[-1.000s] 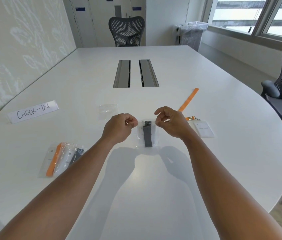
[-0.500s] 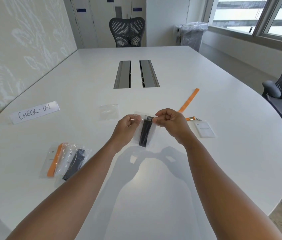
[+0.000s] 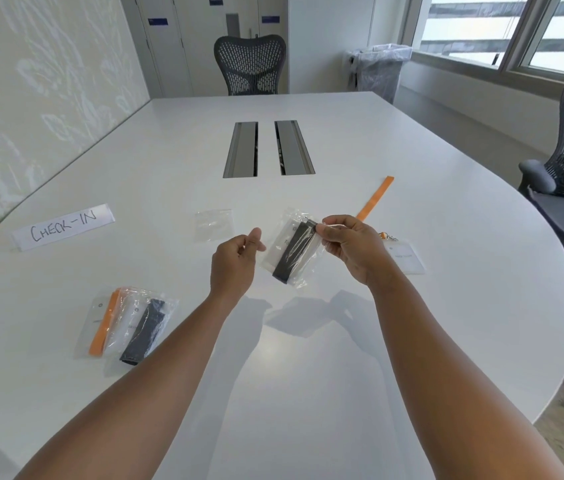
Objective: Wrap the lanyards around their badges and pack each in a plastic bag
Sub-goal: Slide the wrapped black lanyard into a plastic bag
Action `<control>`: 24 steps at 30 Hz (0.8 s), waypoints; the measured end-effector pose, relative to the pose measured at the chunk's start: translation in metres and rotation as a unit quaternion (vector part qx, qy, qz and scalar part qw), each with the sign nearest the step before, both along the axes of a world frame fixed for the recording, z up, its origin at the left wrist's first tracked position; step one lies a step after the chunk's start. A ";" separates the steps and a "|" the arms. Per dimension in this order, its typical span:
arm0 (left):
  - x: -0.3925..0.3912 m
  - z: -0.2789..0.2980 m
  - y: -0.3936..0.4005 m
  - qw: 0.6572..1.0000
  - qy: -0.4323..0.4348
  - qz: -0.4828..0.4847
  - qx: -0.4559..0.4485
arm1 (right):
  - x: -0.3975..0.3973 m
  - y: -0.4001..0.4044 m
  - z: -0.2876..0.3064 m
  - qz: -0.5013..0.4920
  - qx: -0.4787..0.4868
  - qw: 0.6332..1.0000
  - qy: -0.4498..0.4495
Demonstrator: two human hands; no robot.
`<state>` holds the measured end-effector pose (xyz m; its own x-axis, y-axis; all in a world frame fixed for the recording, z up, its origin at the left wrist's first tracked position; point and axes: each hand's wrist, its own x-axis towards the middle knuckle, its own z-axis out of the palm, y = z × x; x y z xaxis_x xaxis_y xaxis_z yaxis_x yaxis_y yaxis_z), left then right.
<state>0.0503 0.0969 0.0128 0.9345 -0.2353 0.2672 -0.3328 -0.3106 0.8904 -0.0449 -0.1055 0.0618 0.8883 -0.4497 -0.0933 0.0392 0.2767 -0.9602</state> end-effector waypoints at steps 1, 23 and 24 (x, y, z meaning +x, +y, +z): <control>0.000 0.001 0.001 1.000 0.006 0.000 0.001 | 0.000 0.000 0.001 0.004 -0.001 1.000 0.001; 0.006 0.003 0.020 0.994 0.100 -0.001 -0.036 | 0.027 0.050 -0.034 0.099 0.014 0.993 0.066; 0.007 0.003 0.023 0.994 0.098 0.006 -0.038 | 0.028 0.053 -0.034 0.099 0.011 0.993 0.065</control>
<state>0.0572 0.1198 0.0153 0.9729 -0.2100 0.0964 -0.1475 -0.2436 0.9586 -0.0166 -0.0524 0.0275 0.9388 -0.2646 -0.2204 -0.1416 0.2869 -0.9474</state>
